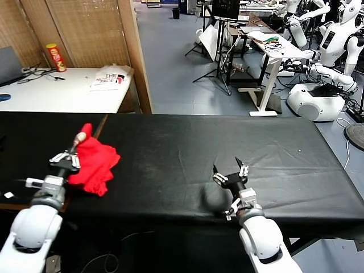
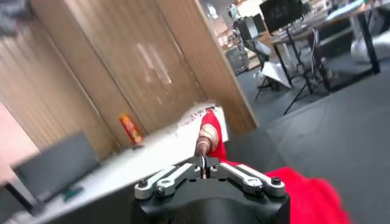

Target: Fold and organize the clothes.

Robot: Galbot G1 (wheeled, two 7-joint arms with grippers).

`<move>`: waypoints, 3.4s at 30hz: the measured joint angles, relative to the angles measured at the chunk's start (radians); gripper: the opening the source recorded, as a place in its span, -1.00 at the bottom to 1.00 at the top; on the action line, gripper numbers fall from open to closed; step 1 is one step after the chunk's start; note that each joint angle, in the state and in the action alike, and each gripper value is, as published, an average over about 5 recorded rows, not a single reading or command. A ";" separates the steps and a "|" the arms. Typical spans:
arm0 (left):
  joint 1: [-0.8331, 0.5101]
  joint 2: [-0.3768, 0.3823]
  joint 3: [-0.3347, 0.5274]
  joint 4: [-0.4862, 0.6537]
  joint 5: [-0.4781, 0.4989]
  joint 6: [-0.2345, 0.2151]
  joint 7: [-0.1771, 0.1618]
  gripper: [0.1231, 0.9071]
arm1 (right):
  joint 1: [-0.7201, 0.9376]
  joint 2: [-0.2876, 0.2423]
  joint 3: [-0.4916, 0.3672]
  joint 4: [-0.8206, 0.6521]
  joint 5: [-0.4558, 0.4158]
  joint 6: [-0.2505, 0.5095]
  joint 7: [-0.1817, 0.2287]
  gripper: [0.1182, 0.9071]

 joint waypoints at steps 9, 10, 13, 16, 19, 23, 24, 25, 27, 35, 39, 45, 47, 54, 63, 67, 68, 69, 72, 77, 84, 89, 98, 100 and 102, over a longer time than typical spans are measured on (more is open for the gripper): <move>-0.015 -0.155 0.188 -0.066 -0.126 0.044 -0.048 -0.92 | -0.018 0.003 0.022 0.007 -0.001 0.001 -0.001 0.72; -0.015 -0.179 0.210 -0.067 -0.126 0.043 -0.052 -0.92 | -0.018 0.003 0.024 0.007 -0.001 0.001 -0.002 0.72; -0.015 -0.252 0.273 -0.059 -0.098 0.024 -0.050 -0.92 | -0.017 -0.003 0.025 0.005 0.009 0.001 -0.009 0.72; -0.015 -0.321 0.327 -0.035 -0.037 -0.011 -0.027 -0.79 | -0.014 -0.016 0.017 0.005 0.028 -0.009 -0.025 0.72; -0.013 -0.369 0.369 -0.010 0.005 -0.053 -0.001 -0.42 | -0.008 -0.036 0.005 0.004 0.057 -0.037 -0.044 0.72; -0.008 -0.394 0.397 -0.001 -0.023 -0.135 0.046 0.14 | 0.012 -0.068 -0.021 -0.003 0.127 -0.084 -0.050 0.72; -0.008 -0.395 0.398 -0.002 -0.039 -0.155 0.058 0.26 | 0.019 -0.073 -0.029 -0.006 0.153 -0.097 -0.047 0.72; -0.008 -0.394 0.398 -0.005 -0.055 -0.172 0.067 0.41 | 0.028 -0.076 -0.039 -0.011 0.184 -0.111 -0.041 0.72; -0.010 -0.389 0.393 -0.013 -0.088 -0.197 0.074 0.59 | 0.051 -0.075 -0.064 -0.024 0.257 -0.143 -0.023 0.72; 0.020 -0.358 0.342 -0.055 -0.108 -0.220 0.067 0.72 | 0.214 -0.004 -0.194 -0.133 0.511 -0.239 0.053 0.72; 0.064 -0.359 0.312 -0.088 -0.087 -0.243 0.060 0.72 | 0.293 0.048 -0.244 -0.217 0.568 -0.255 0.089 0.72; 0.147 -0.363 0.266 -0.146 -0.078 -0.270 0.055 0.72 | 0.355 0.110 -0.286 -0.322 0.588 -0.245 0.115 0.62; 0.169 -0.363 0.251 -0.160 -0.078 -0.277 0.053 0.72 | 0.365 0.117 -0.295 -0.345 0.582 -0.232 0.110 0.41; 0.226 -0.368 0.206 -0.175 -0.057 -0.310 0.047 0.72 | 0.393 0.107 -0.307 -0.405 0.448 -0.152 0.031 -0.52; 0.242 -0.368 0.188 -0.157 -0.042 -0.344 0.040 0.72 | 0.407 -0.002 -0.285 -0.423 0.105 -0.018 -0.132 -0.95; 0.239 -0.358 0.189 -0.135 -0.026 -0.356 0.020 0.72 | 0.380 -0.086 -0.266 -0.397 0.009 0.066 -0.172 -0.51; 0.238 -0.353 0.190 -0.128 -0.026 -0.361 0.018 0.72 | 0.368 -0.107 -0.260 -0.386 -0.002 0.089 -0.173 -0.38; 0.236 -0.348 0.191 -0.122 -0.027 -0.366 0.016 0.72 | 0.354 -0.128 -0.254 -0.373 -0.009 0.114 -0.171 -0.26; 0.228 -0.331 0.197 -0.100 -0.036 -0.386 0.015 0.72 | 0.292 -0.186 -0.225 -0.318 -0.016 0.196 -0.153 0.17; 0.208 -0.295 0.211 -0.063 -0.096 -0.408 0.000 0.72 | 0.140 -0.240 -0.144 -0.189 -0.012 0.281 -0.102 0.67; 0.221 -0.236 0.218 -0.071 -0.177 -0.328 -0.051 0.72 | -0.133 -0.222 -0.002 0.002 0.015 0.320 -0.001 0.72; 0.296 -0.156 0.214 -0.130 -0.210 -0.299 -0.051 0.72 | -0.341 -0.164 0.084 0.121 0.021 0.347 0.034 0.72; 0.511 -0.084 0.172 -0.220 -0.219 -0.324 -0.069 0.72 | -0.609 -0.036 0.163 0.249 0.001 0.371 0.072 0.72; 0.552 -0.081 0.167 -0.237 -0.222 -0.330 -0.076 0.72 | -0.648 -0.019 0.166 0.265 0.004 0.360 0.077 0.72; 0.587 -0.079 0.163 -0.254 -0.230 -0.331 -0.082 0.72 | -0.681 -0.008 0.166 0.282 0.006 0.349 0.080 0.72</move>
